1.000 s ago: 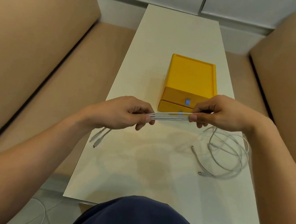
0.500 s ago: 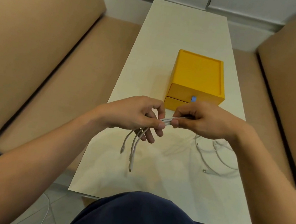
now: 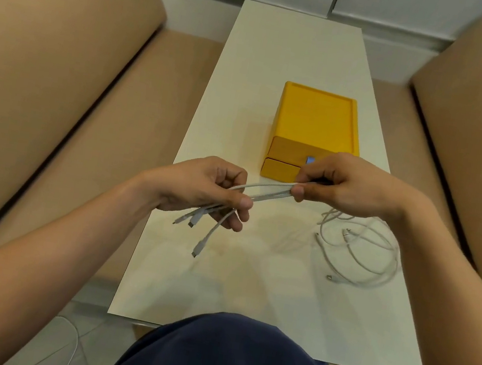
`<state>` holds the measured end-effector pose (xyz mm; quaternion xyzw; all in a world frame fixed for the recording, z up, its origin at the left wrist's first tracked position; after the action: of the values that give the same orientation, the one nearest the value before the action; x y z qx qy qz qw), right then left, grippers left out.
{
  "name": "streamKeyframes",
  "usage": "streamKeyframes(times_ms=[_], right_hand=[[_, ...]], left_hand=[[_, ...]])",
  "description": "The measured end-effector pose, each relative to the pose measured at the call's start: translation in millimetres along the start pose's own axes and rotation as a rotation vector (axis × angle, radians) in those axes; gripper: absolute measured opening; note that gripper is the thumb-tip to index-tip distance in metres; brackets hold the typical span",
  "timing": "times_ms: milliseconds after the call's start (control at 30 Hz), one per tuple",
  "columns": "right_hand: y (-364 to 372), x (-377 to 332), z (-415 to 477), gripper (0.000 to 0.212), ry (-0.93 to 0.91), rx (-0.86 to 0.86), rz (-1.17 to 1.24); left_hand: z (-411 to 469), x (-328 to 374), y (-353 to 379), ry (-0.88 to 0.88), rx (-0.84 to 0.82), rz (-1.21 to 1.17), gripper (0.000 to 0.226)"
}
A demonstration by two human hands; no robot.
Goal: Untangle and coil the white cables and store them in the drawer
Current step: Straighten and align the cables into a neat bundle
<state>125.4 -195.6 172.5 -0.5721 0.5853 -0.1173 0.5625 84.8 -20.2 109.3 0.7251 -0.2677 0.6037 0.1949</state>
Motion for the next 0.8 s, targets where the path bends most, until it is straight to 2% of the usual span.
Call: streamKeyframes(times_ms=[67, 167, 400, 633, 800], right_hand=[[1.3, 1.3, 0.6, 0.02, 0.004, 0.003, 0.007], [-0.1, 2.2, 2.3, 0.019, 0.024, 0.014, 0.026], [-7.2, 0.7, 4.4, 0.019, 0.029, 0.033, 0.029], [-0.6, 12.1, 4.2, 0.029, 0.055, -0.019, 0.026], [22.0, -8.7, 1.2, 0.021, 0.015, -0.11, 0.077]], left_hand=[[-0.3, -0.2, 0.6, 0.016, -0.001, 0.004, 0.013], [0.6, -0.4, 0.3, 0.028, -0.01, 0.068, 0.029], [-0.9, 1.7, 1.5, 0.035, -0.029, 0.178, 0.028], [-1.7, 2.3, 4.2, 0.01, -0.021, 0.216, 0.031], [-0.5, 3.8, 9.4, 0.0, -0.014, 0.249, 0.03]])
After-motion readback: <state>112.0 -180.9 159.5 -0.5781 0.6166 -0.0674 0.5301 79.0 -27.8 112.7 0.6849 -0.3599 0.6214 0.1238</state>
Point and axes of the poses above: each hand's wrist, its own z-axis towards the middle knuckle, its own y-axis out of the palm, x = y × z, the point moved 8 cm from there along z, towards the middle knuckle, and after that the axes turned 10 degrees about y, right-handed, at the moved point
